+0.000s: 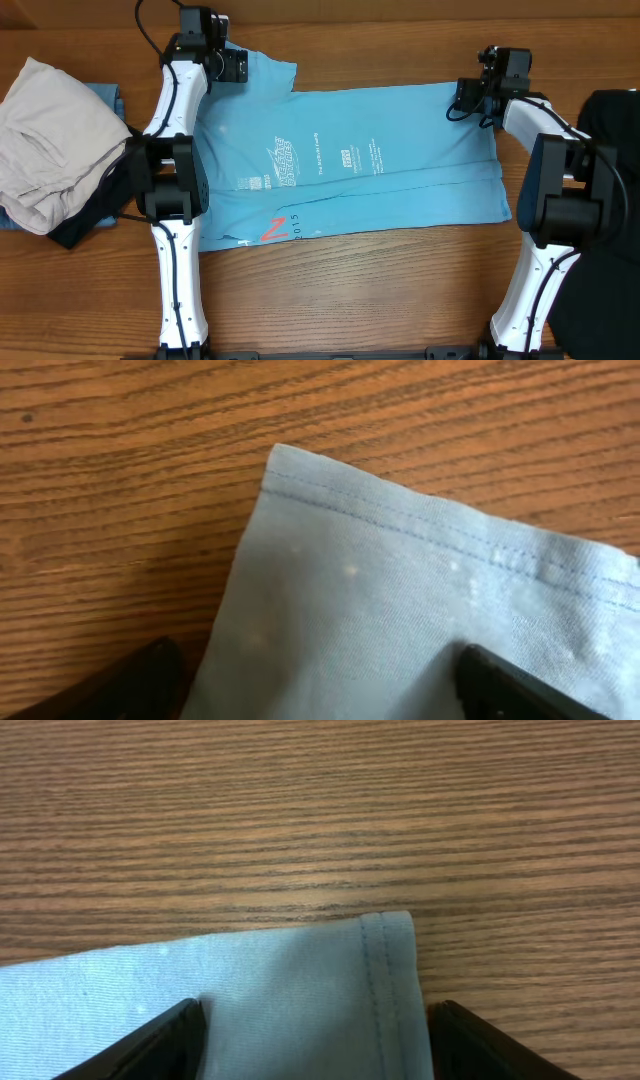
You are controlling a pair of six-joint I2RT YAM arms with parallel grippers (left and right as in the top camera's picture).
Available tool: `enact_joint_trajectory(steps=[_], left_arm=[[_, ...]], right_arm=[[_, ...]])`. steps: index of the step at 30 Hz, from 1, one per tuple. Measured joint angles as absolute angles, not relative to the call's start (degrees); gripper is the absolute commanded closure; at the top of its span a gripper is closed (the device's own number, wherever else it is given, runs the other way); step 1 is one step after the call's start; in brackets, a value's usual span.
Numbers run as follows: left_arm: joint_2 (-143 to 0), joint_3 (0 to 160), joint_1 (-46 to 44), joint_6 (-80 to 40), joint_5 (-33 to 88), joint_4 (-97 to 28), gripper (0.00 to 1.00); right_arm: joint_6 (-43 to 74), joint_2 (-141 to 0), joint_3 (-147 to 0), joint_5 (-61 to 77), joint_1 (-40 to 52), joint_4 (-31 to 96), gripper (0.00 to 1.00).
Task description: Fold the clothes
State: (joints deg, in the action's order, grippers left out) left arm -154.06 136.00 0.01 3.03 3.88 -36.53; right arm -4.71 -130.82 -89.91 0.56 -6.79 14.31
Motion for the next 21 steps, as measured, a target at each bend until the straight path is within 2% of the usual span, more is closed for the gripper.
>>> enact_joint_trajectory(steps=[1,4,8,10,11,12,13,14,15,21], left_arm=[[-154.1,136.0,0.0,3.3,4.1,-36.7,0.21],[-154.1,136.0,0.0,3.6,4.1,-37.0,0.32],[-154.1,136.2,0.0,3.6,4.2,-37.9,0.56],[-154.1,136.4,0.0,3.7,4.4,-38.5,0.65],[-154.1,136.4,0.0,3.8,4.6,-38.7,0.73],[-154.1,136.4,0.0,3.9,4.7,-38.8,0.89],[-154.1,136.4,0.0,3.7,5.0,-38.8,0.96],[-154.1,136.4,0.0,3.6,5.2,-38.9,0.96],[-154.1,136.5,0.0,3.8,5.8,-39.0,0.96],[-154.1,136.6,0.0,3.6,6.0,-39.2,0.96]], right_arm=[[-4.8,-130.8,-89.9,0.5,-6.8,14.4,0.37],[-4.8,-130.8,-90.0,0.1,-6.8,14.6,0.41],[-4.8,-130.8,-90.0,-0.1,-6.8,15.0,0.50],[-4.7,-130.8,-90.1,-0.2,-6.8,15.0,0.50],[-4.7,-130.8,-90.1,-0.2,-6.8,15.0,0.53],[-4.7,-130.8,-90.1,-0.2,-6.8,15.0,0.62],[-4.7,-130.8,-90.1,-0.2,-6.8,15.0,0.78],[-4.5,-130.8,-90.1,-0.1,-6.8,15.0,0.93],[-4.7,-130.8,-90.1,0.0,-6.8,14.9,0.96],[-4.5,-130.8,-90.1,0.2,-6.8,14.1,0.96]])
